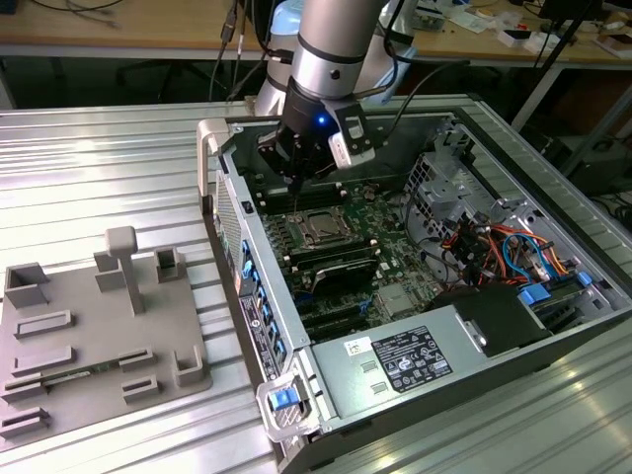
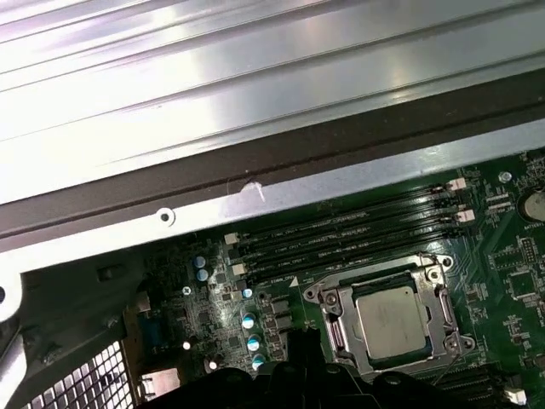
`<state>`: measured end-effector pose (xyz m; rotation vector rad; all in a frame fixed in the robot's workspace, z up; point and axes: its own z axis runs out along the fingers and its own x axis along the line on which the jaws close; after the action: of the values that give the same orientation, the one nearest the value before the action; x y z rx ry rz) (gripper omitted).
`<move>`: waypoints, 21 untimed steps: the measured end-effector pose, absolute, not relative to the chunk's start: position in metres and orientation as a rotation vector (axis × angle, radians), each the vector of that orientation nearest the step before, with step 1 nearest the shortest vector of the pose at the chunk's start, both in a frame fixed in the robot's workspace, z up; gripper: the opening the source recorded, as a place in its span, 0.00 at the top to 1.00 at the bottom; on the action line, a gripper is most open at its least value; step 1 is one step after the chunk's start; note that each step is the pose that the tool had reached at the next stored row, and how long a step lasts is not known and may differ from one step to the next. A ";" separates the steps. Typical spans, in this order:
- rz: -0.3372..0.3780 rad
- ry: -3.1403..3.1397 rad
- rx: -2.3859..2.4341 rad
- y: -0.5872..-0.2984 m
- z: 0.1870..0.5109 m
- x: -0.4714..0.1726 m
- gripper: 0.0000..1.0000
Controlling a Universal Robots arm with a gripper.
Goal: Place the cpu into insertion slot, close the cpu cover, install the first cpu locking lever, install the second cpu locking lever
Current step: 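Install the first cpu locking lever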
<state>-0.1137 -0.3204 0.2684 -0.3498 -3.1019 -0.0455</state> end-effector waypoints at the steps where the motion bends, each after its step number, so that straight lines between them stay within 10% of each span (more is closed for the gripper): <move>1: -0.048 -3.103 -0.338 -0.317 0.267 -0.114 0.89; 21: -0.052 -3.111 -0.233 -0.313 0.262 -0.095 0.89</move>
<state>-0.0947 -0.3134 0.2624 -0.2331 -3.1111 -0.0519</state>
